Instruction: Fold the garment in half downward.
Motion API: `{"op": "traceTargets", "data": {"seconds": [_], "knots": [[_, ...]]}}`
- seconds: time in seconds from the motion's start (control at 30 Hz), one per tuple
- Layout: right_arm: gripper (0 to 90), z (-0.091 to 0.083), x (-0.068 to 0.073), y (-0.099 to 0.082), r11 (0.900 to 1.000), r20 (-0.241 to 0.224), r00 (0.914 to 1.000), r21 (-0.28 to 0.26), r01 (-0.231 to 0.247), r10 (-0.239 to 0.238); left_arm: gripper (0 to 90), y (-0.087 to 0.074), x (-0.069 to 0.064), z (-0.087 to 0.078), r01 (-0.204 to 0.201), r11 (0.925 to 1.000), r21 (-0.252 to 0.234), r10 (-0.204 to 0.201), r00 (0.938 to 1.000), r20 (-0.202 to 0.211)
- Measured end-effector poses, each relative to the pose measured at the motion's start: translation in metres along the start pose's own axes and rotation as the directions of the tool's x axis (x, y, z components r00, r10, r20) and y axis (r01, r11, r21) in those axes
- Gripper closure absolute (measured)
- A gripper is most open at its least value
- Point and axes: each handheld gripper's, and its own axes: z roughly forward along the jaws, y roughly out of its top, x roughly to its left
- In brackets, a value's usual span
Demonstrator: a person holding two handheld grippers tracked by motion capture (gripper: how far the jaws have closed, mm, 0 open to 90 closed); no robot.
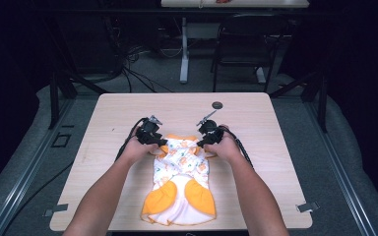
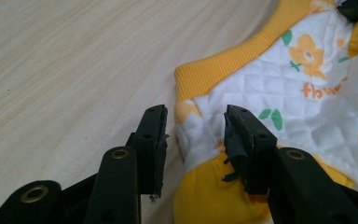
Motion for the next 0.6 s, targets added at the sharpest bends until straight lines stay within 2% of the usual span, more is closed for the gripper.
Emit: {"op": "traceTargets", "data": {"seconds": [0.13, 0.3, 0.5, 0.6], "knots": [[57.3, 0.0009, 0.0001, 0.0001, 0.9999, 0.004, 1.0, 0.007, 0.009, -0.009, 59.1, -0.0014, -0.0011, 0.0023, -0.002, 0.9998, 0.019, 0.002, 1.0, -0.001], [57.9, 0.0016, 0.0014, 0.0002, 0.9992, 0.012, 0.9994, 0.023, 0.032, -0.033, 59.2, -0.0048, 0.0, 0.0033, 0.023, 0.9997, 0.003, -0.023, 0.9997, 0.0], [61.6, 0.0032, 0.0004, 0.0004, 0.9997, -0.015, 0.9998, 0.019, -0.016, 0.016, 59.8, -0.0066, -0.0014, 0.0035, 0.017, 0.9998, -0.008, -0.017, 0.9999, -0.003], [66.4, 0.0029, -0.0001, 0.0007, 0.9995, -0.033, 0.9993, 0.026, -0.017, 0.018, 62.6, -0.0088, 0.0002, 0.0039, 0.04, 0.999, -0.022, -0.04, 0.9991, 0.015]]}}
